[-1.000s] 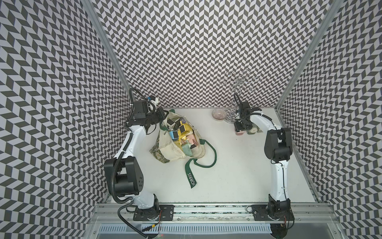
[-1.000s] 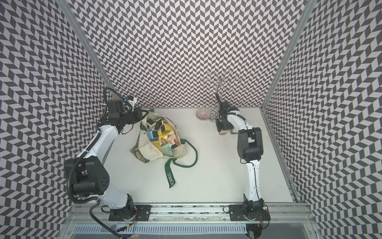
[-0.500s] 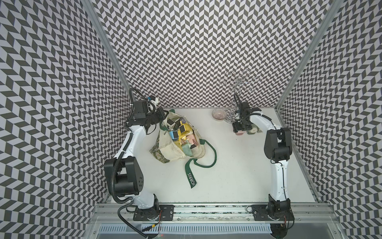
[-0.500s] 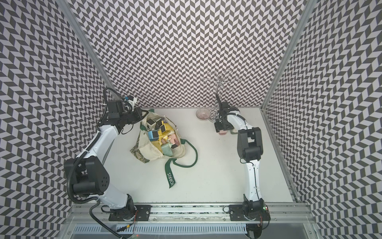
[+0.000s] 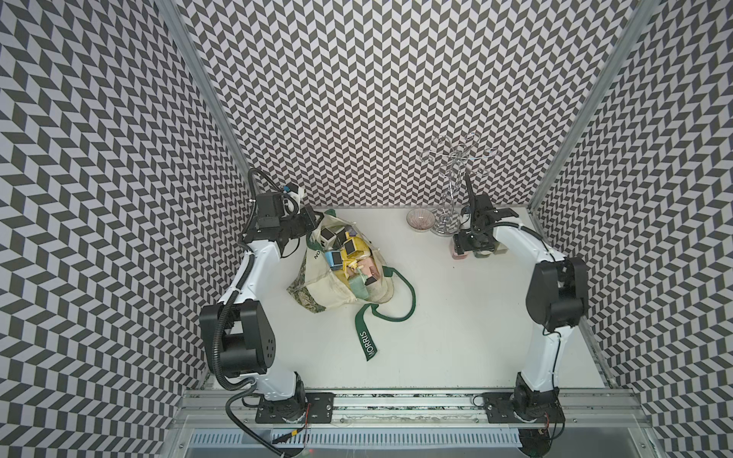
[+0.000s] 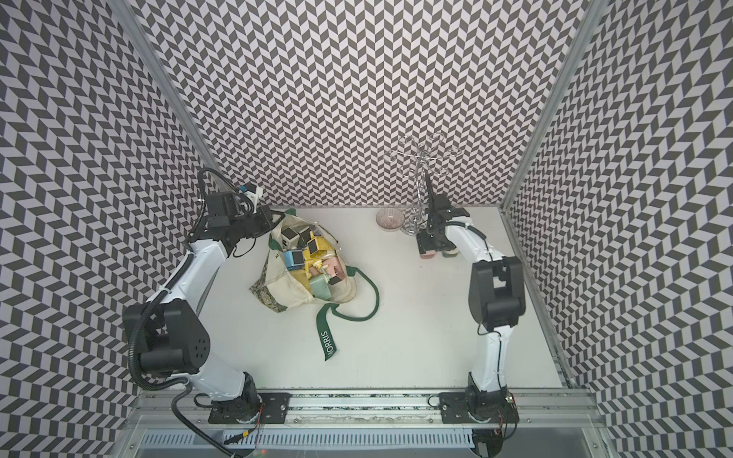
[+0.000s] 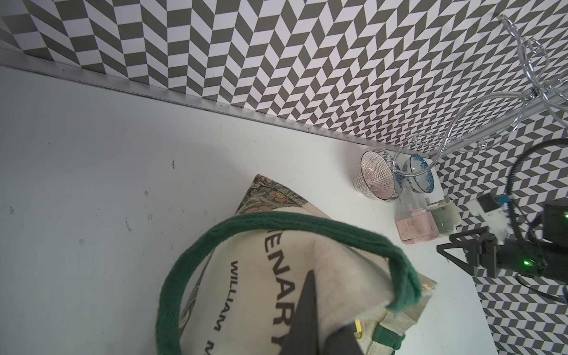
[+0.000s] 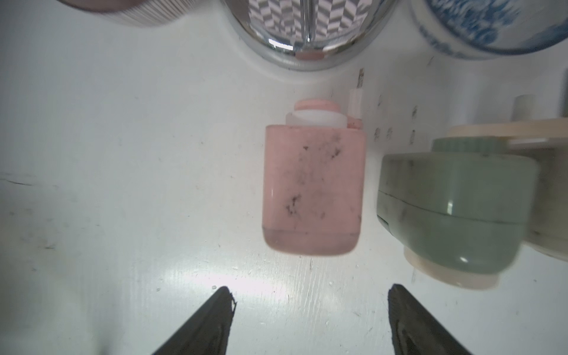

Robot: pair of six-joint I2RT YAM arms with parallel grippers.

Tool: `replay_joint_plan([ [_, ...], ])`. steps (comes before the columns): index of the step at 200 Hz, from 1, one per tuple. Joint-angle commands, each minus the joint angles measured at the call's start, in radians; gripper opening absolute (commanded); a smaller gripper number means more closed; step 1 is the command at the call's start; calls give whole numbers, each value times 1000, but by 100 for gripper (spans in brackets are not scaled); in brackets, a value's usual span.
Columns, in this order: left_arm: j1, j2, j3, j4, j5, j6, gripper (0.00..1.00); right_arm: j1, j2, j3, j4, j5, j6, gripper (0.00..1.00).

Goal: Take out the pencil sharpeners from the tote bags
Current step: Place the pencil sharpener at the center of the board, then adjust the canvas bag at the center of the board.

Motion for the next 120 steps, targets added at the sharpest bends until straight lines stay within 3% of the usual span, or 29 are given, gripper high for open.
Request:
replay_joint_plan([
  [1, 0, -38, 30, 100, 34, 8, 0, 29, -164, -91, 125, 26, 30, 79],
  [37, -2, -44, 29, 110, 59, 2, 0, 158, -333, -186, 211, 42, 70, 76],
  [59, -3, -45, 33, 103, 56, 7, 0, 244, -411, -252, 284, -21, 91, 71],
  [97, -22, -50, 40, 86, 32, 30, 0, 306, -648, -578, 724, -189, 200, 73],
  [120, -20, -44, 48, 76, 32, 33, 0, 306, -821, -841, 1114, -213, 323, 83],
])
